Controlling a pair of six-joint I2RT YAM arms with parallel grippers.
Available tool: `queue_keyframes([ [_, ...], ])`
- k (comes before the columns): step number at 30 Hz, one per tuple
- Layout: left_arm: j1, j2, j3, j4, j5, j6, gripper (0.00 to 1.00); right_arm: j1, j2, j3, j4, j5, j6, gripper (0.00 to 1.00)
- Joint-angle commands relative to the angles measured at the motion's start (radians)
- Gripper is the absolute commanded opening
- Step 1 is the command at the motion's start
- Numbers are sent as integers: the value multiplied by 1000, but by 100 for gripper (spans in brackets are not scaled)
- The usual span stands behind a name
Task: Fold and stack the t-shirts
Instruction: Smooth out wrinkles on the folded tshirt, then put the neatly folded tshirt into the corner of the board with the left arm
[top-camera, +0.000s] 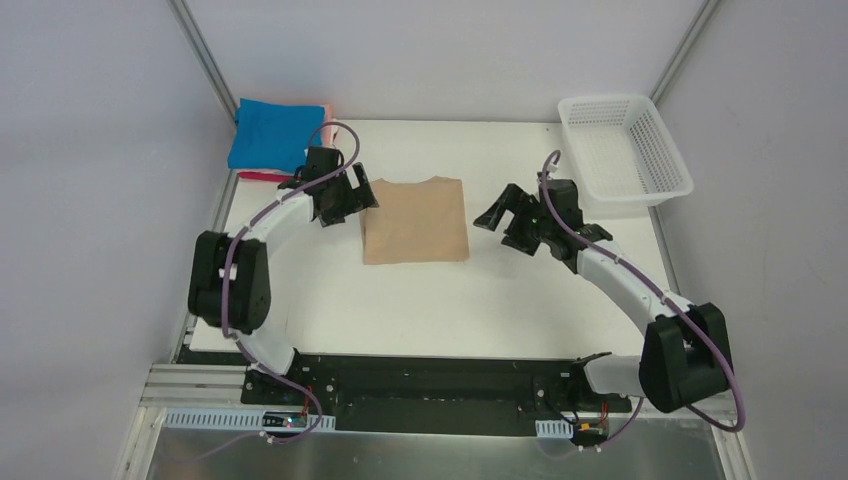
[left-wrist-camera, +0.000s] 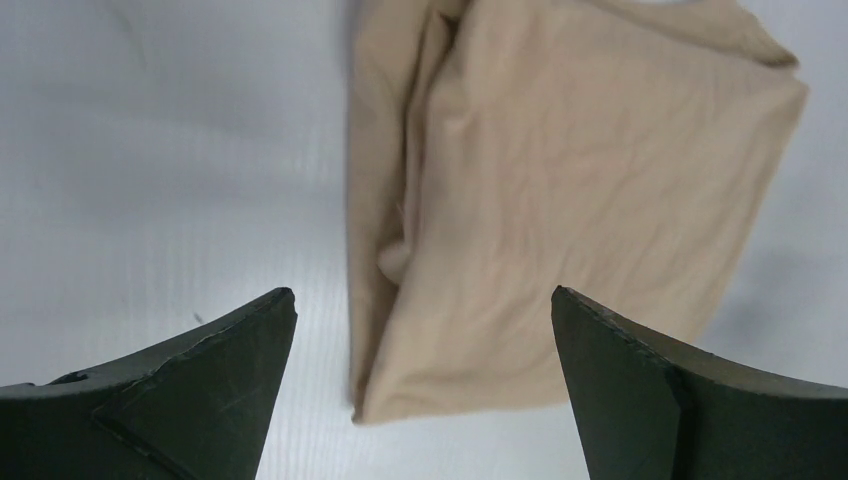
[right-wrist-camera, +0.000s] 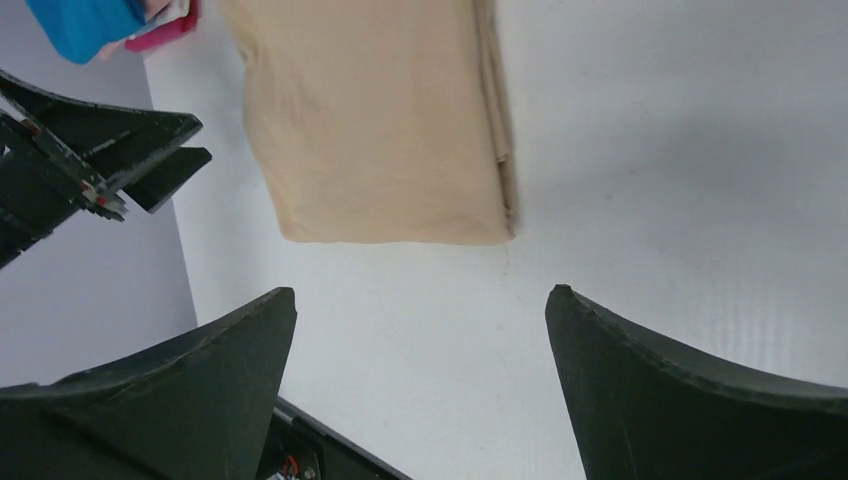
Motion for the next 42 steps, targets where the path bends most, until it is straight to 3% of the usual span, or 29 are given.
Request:
queue_keyframes([
  [1, 50, 188, 155, -65, 15, 52, 99, -32, -91, -60, -62, 99, -36, 99],
  [5, 57, 311, 247, -93, 87, 78, 99, -38, -128, -66, -91, 124, -56, 99],
  [12, 53, 387, 274, -93, 176, 84, 99, -44, -116, -64, -102, 125, -65, 99],
  [21, -16, 502, 323, -93, 198, 73, 85, -52, -110, -67, -109, 129, -75, 99],
  [26, -80, 542, 350, -102, 113, 70, 62, -61, -117, -75, -108, 139, -77, 99],
  [33, -153, 602, 483, -242, -231, 61, 0, -75, -147, -103, -91, 175, -68, 99],
  [37, -154, 624, 584, -280, -335, 111, 0, -82, -179, -118, -91, 202, -77, 99],
  [42, -154, 626, 743, -279, -492, 337, 0, -86, -211, -139, -88, 267, -83, 99],
])
